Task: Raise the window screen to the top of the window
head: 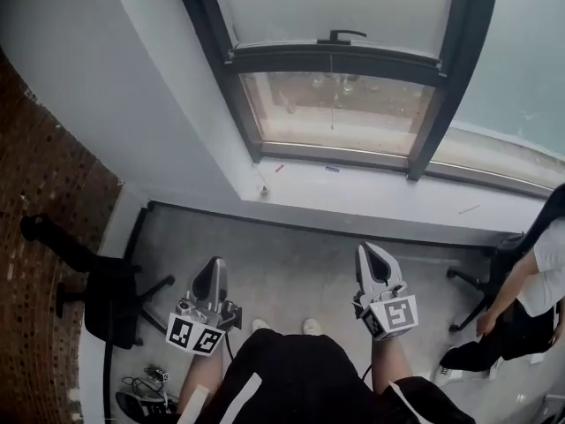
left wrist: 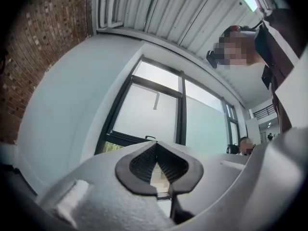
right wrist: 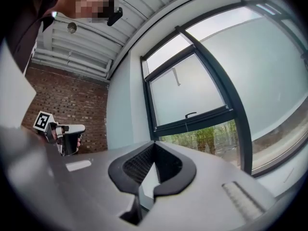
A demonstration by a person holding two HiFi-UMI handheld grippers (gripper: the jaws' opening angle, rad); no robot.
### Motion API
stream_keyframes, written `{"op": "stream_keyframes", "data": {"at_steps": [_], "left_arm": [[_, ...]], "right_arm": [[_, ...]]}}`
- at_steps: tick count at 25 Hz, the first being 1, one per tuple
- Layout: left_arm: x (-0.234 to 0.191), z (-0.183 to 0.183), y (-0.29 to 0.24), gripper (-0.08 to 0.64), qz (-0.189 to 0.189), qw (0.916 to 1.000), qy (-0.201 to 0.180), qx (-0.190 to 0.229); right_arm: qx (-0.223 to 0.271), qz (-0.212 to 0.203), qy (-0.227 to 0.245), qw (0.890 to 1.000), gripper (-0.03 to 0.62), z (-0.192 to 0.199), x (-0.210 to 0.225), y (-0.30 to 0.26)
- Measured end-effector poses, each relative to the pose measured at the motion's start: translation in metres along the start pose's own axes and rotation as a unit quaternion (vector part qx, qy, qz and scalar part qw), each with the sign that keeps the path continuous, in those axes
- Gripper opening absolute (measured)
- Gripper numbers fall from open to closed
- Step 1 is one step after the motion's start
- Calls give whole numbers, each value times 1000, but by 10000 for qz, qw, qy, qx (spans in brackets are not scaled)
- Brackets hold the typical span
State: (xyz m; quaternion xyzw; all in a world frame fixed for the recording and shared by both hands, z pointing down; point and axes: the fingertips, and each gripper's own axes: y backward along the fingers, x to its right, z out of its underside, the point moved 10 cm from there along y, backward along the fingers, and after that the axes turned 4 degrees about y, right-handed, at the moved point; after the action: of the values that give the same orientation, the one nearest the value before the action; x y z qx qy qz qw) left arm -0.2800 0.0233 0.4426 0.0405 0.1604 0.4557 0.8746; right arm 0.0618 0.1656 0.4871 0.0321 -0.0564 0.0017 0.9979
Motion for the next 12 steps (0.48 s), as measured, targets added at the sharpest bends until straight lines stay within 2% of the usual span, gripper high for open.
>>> {"op": "stream_keyframes", "data": {"at_steps": [8,12], "left_arm": [[7,27,-58,3,895,9944,425,-357],[0,39,-95,4,1340,9894,396,-399]], "right_arm": [[35,1054,38,9944,6,1,28,42],[-46,1614,206,9867,6,-4,36,49]]}}
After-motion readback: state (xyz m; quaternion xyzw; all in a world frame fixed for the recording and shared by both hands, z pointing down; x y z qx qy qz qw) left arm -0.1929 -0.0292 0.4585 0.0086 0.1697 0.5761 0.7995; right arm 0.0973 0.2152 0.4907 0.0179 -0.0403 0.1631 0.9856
